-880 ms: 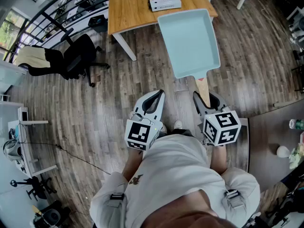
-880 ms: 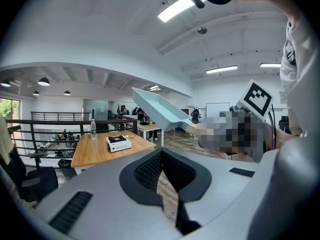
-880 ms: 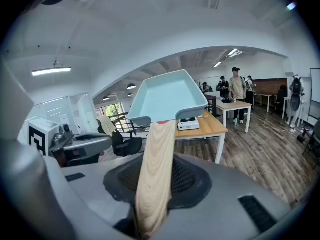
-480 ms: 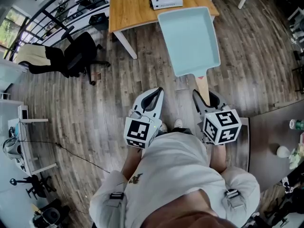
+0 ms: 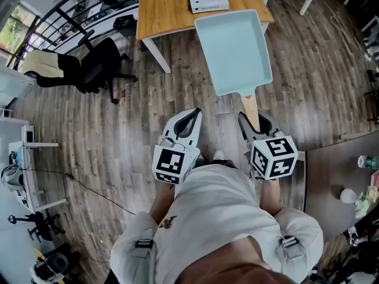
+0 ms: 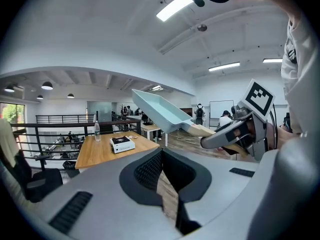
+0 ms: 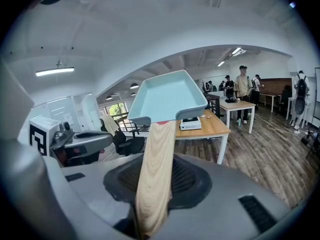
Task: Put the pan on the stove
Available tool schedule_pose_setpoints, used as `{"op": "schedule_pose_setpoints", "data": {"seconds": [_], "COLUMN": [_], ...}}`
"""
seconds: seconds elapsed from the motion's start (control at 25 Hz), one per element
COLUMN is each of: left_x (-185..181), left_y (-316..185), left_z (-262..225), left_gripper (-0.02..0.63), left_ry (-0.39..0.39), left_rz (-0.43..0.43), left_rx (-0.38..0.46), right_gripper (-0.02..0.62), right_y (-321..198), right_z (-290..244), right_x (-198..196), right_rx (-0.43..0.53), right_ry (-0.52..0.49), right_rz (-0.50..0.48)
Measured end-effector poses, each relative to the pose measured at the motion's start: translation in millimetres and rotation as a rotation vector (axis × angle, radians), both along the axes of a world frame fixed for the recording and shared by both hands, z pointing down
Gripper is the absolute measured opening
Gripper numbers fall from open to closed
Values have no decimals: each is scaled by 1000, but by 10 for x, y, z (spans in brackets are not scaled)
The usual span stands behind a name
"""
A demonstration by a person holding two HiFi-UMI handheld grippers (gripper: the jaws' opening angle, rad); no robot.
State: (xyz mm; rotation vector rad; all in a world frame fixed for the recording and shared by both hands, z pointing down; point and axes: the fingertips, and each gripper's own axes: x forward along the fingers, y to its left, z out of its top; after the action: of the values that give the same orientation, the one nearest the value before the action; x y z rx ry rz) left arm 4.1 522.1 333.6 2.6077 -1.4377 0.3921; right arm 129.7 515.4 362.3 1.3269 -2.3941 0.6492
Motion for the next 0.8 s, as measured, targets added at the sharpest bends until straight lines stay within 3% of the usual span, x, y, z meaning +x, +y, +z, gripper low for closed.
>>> {"op": "schedule_pose_setpoints", "data": {"seconds": [0.32, 0.8], "left_x": [102, -133], "left_y": [-18, -524], "left_z": [76, 160], "left_gripper": [18, 18], "left_ry": [-6, 15], "left_rz": [-12, 10], "left_rx": [-18, -33], "right_gripper": [121, 121], "right_y": [-88, -532], "right_z": [-1, 57], "right_x": [100, -107], "right_rx": [4, -18], "right_ry": [7, 30], "right_rz": [-15, 13]}}
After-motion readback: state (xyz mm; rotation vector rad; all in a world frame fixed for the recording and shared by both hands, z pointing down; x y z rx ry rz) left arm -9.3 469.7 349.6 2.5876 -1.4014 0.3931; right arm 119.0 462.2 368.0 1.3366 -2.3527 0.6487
